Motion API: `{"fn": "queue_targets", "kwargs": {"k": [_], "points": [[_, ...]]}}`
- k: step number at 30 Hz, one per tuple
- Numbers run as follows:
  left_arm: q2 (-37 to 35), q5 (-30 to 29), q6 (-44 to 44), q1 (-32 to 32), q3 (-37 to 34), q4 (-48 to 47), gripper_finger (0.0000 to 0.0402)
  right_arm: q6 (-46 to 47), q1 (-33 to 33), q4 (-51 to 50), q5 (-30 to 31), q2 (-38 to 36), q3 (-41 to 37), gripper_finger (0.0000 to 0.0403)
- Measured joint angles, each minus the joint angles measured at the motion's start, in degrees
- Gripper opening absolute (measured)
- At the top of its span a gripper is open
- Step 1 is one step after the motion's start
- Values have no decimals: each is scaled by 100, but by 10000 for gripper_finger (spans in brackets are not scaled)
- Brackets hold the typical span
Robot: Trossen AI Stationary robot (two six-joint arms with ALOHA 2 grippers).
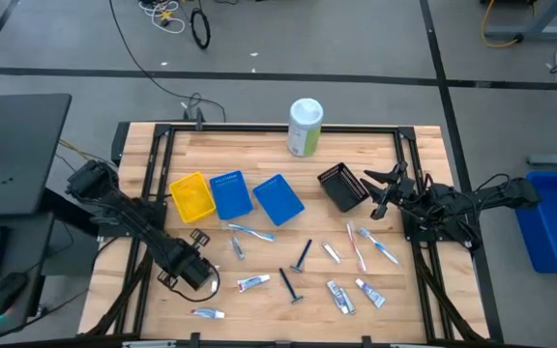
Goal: Pick & Place Travel size toiletries
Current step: Put the green toothbrush into the yellow bin
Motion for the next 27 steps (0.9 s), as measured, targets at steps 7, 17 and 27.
{"fn": "queue_targets", "kwargs": {"k": [7, 17, 27], "points": [[-629, -562, -737, 310, 641, -941, 27, 105, 0, -2, -2, 0, 0, 118], [-2628, -2913, -2768, 1144, 693, -1284, 40, 108, 0, 2, -2, 0, 0, 106], [-3725, -3296, -6976, 2156, -102, -1610, 38, 108, 1, 2, -2, 0, 0, 95]]}}
